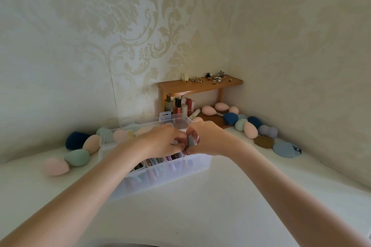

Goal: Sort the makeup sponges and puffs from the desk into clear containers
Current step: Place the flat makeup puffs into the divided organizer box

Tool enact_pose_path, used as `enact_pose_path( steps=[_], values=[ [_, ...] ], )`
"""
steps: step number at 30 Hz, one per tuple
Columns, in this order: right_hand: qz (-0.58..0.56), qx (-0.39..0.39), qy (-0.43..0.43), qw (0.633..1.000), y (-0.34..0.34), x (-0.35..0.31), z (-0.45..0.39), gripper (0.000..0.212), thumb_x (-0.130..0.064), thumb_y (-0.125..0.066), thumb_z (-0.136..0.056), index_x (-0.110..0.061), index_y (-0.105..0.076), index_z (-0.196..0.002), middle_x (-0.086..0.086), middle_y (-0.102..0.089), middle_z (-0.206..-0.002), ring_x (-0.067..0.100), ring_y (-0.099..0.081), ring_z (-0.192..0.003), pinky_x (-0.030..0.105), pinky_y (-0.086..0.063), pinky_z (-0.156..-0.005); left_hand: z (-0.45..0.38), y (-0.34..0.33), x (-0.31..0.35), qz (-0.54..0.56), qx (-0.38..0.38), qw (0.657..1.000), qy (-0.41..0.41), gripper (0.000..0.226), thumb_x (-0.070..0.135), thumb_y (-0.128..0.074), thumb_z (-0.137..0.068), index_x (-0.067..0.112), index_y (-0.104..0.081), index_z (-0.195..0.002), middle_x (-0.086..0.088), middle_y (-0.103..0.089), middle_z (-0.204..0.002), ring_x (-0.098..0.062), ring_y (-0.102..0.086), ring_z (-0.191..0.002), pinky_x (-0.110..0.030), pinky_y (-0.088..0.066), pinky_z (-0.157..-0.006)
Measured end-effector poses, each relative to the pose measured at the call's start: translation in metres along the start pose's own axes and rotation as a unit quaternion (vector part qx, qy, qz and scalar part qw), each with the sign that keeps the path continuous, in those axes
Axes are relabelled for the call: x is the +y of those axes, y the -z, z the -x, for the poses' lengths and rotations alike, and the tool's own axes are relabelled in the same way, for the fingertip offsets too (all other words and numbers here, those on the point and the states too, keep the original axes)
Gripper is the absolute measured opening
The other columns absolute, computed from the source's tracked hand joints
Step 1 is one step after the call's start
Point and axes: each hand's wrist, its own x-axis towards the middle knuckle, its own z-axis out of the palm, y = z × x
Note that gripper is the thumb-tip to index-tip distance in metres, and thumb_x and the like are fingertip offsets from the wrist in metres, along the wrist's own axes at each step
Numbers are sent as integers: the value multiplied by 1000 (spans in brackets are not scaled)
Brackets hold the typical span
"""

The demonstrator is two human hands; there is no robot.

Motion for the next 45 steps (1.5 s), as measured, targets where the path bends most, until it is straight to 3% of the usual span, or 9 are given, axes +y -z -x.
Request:
enact_pose_path(
  steps=[7, 12, 17, 21, 28, 32, 35, 38, 45],
  values=[
    [66, -33, -48, 996, -14, -2, -22, 40, -23, -66, -81, -11, -56, -118, 17, -56, -113, 32, -55, -101, 40, -53, -88, 3, 5, 1, 27, -5, 999, -41, 23, 22, -47, -94, 19, -69, -97, 25, -48, -68, 6, -48, -65, -7, -33, -65],
    [153, -46, -63, 985, -22, -8, -35, 32, -17, -60, -85, -12, -58, -116, 9, -51, -89, 27, -47, -87, 37, -52, -83, 5, 3, 0, 36, -6, 999, -22, 24, 25, -45, -95, 18, -65, -108, 11, -62, -98, -3, -52, -84, -5, -36, -70],
    [57, -163, -24, 985, 3, -8, -23, 31, -17, -59, -88, -6, -62, -116, 10, -58, -86, 19, -52, -72, 18, -41, -55, 7, 2, 2, 37, -21, 999, -1, 29, 27, -42, -97, 16, -66, -110, 2, -64, -119, -15, -59, -103, -22, -42, -88],
    [-3, -221, -36, 975, 15, -4, -22, 34, -13, -59, -87, -8, -58, -121, 19, -54, -89, 15, -45, -64, 17, -36, -49, 4, 2, 1, 38, -23, 999, -3, 28, 24, -42, -97, 16, -63, -114, 2, -66, -116, -9, -55, -91, -7, -34, -73],
    [40, -192, -43, 980, 5, -11, -23, 39, -12, -60, -88, -4, -56, -125, 18, -64, -112, 19, -53, -80, 24, -49, -73, 5, 1, -3, 75, 4, 997, 5, 32, 33, -45, -95, 19, -71, -106, 1, -70, -114, -15, -62, -102, -7, -35, -79],
    [-89, -155, -22, 984, 22, -5, -7, 39, -17, -61, -88, -13, -54, -127, 12, -63, -122, 13, -58, -79, 14, -49, -59, 4, 11, -9, 140, 30, 990, 3, 23, 23, -58, -89, 24, -65, -112, 6, -68, -115, -3, -58, -95, -13, -42, -84],
    [-168, 28, -80, 982, 45, 17, 2, 13, -19, -57, -90, -14, -67, -98, 8, -70, -98, 10, -61, -64, 18, -50, -57, -1, 15, -7, 136, 95, 986, -14, 20, 22, -56, -91, 22, -65, -108, 6, -67, -109, -2, -58, -93, -23, -48, -93],
    [-20, 177, -246, 953, 49, 58, 7, 13, -16, -52, -90, -8, -62, -85, 13, -63, -86, 27, -63, -83, 27, -42, -62, -5, 14, 5, 143, 117, 982, -49, 20, 18, -56, -91, 21, -66, -108, 10, -65, -109, 5, -55, -92, -11, -45, -84],
    [193, 39, -351, 915, -8, 120, 32, 30, -6, -46, -93, -7, -47, -123, 12, -54, -122, 28, -51, -113, 30, -44, -90, -10, -2, 18, 84, 77, 992, -59, 23, 14, -52, -92, 18, -66, -110, 6, -63, -119, -1, -52, -97, -13, -38, -82]
  ],
)
